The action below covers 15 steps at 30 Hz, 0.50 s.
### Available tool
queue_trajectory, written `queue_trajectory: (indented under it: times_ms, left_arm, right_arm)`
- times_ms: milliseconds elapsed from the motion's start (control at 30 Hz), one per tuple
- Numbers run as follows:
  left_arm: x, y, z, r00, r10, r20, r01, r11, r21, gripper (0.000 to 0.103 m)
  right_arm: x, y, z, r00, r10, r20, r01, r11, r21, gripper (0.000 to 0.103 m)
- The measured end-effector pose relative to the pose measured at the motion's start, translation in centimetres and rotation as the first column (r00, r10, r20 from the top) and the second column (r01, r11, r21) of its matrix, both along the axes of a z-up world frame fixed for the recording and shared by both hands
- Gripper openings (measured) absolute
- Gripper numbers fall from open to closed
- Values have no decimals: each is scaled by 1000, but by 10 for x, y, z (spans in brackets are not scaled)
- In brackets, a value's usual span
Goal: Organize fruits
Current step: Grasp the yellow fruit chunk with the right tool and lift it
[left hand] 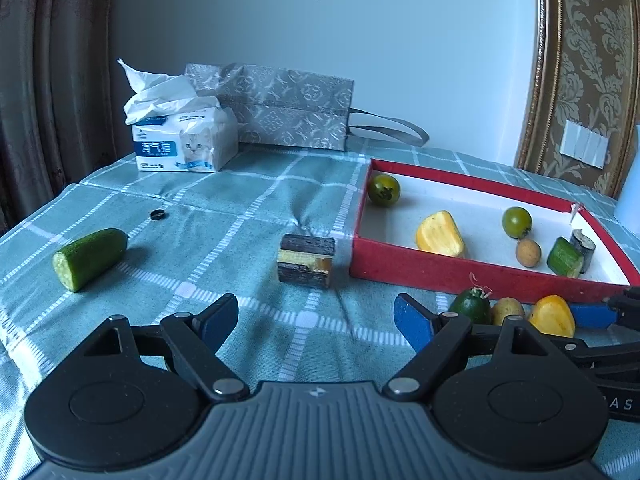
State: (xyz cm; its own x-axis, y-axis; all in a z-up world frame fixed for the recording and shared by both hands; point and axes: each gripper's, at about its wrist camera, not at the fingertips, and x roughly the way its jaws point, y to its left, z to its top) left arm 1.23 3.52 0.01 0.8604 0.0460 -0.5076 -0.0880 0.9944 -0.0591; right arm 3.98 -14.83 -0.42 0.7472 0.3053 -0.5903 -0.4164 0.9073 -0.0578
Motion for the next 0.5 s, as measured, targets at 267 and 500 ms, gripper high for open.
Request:
queue_trajectory:
  times_ms: [267, 500]
  left_arm:
    - [-2, 23, 6, 994, 103, 37, -99, 992, -84, 85]
    - [-6, 37, 10, 982, 179, 62, -170, 977, -130, 85]
  right_arm:
    - [-4, 1, 0, 999, -30, 27, 30, 999, -10, 43]
    - [-19, -25, 10, 998, -61, 34, 58, 994, 89, 43]
